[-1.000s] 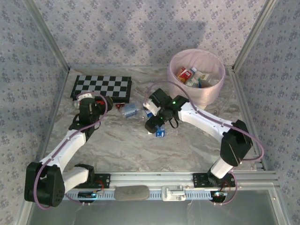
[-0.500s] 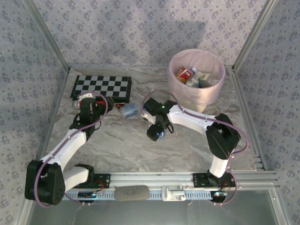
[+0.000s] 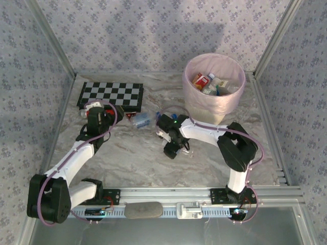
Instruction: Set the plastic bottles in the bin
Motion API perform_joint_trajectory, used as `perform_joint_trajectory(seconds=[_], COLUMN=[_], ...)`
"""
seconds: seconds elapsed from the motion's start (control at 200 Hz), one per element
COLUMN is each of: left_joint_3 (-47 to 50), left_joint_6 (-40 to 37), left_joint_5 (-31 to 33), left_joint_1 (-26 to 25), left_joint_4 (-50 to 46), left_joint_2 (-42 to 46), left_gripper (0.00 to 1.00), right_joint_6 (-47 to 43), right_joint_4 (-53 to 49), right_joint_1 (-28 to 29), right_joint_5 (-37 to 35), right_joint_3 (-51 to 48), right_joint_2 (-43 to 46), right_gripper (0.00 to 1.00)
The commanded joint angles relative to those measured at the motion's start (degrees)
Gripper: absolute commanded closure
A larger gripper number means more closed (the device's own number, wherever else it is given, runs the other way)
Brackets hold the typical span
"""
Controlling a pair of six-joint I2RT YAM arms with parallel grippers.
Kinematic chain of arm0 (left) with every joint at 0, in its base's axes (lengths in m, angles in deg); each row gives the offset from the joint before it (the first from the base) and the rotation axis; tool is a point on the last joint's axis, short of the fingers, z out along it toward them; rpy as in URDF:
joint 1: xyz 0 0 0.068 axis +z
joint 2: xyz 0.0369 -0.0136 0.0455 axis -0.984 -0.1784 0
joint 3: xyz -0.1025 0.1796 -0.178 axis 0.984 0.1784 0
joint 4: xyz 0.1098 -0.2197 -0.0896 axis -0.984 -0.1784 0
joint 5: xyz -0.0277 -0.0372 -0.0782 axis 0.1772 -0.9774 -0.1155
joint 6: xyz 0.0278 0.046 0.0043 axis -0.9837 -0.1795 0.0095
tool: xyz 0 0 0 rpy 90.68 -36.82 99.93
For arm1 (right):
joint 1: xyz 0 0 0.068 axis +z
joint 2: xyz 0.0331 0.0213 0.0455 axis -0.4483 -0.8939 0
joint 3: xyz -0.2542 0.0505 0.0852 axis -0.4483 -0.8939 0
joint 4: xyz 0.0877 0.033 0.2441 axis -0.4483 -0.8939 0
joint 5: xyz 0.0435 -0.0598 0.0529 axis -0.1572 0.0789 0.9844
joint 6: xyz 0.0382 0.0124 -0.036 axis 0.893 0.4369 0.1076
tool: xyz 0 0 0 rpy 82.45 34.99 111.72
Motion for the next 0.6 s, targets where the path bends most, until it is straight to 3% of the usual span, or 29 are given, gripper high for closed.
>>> perform_joint_trajectory(seconds=[0.0, 0.34, 0.595], left_joint_3=[0.0, 0.3, 0.7], left_joint_6=[0.5, 0.4, 0.0], left_joint_5=[-0.9, -0.3, -0.3], left_joint_1=[0.2, 0.3, 0.3], left_joint_4=[1.2, 1.2, 1.3], left_joint_2=[1.2, 1.5, 1.7], left_gripper=[0.0, 0.0, 0.0], right_joint_6=[0.7, -0.1, -0.9], right_joint_4=[-0.1, 0.7, 1.2], right_joint_1=[0.5, 1.2, -0.9], right_joint_5=[-0.6, 0.4, 10.9], right_joint_3=[-0.6, 0.7, 6.1], right_joint_2=[-1.5, 0.1, 8.2], right_gripper=[0.19, 0.52, 0.56])
